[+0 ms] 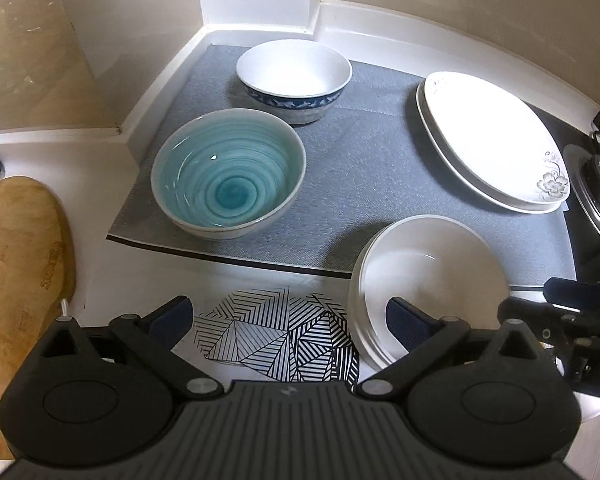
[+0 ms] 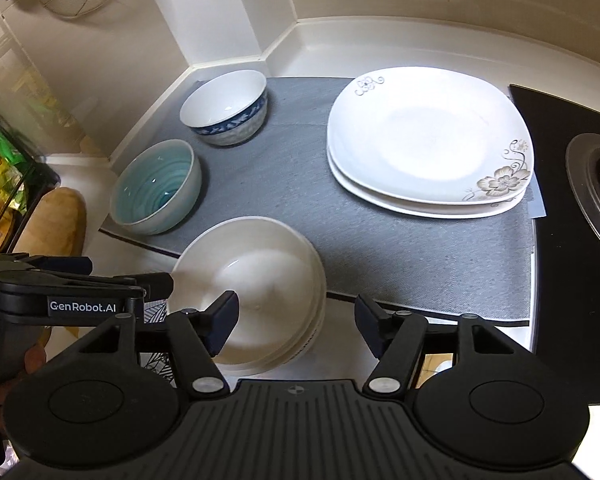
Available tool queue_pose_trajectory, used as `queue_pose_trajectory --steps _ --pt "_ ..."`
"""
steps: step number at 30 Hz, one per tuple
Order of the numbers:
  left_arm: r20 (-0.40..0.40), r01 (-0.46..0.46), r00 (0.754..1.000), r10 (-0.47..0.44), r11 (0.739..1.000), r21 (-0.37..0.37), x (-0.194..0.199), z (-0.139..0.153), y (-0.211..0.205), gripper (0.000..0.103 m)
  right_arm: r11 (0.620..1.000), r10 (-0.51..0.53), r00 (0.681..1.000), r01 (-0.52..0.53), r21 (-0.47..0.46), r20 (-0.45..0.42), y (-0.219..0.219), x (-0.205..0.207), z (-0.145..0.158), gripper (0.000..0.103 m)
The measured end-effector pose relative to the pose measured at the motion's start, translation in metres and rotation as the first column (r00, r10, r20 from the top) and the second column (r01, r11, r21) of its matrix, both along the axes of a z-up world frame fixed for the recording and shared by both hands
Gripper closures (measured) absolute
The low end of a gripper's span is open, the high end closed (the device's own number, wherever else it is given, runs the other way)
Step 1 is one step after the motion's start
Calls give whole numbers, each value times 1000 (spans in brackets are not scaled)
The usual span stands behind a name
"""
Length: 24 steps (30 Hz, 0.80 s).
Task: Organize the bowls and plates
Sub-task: 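Lower the white bowls onto the mat and open both grippers, then move both grippers to the teal bowl and position them at its rim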
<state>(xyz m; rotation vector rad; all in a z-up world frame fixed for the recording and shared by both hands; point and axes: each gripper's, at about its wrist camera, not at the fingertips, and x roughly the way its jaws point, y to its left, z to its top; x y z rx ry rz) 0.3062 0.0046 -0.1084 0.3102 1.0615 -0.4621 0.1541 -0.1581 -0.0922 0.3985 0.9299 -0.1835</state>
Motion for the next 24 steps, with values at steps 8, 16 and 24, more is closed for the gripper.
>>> queue_pose_trajectory --steps 8,16,24 --pt "-2 -39 999 39 999 -5 0 4 15 0 1000 15 1000 -15 -3 8 8 -1 4 36" --pt "-9 -127 992 127 992 -20 9 11 38 0 999 51 998 -51 -1 19 20 6 7 36" --pt "10 -262 965 263 965 -30 36 20 67 0 995 96 994 -95 -9 48 26 26 17 35"
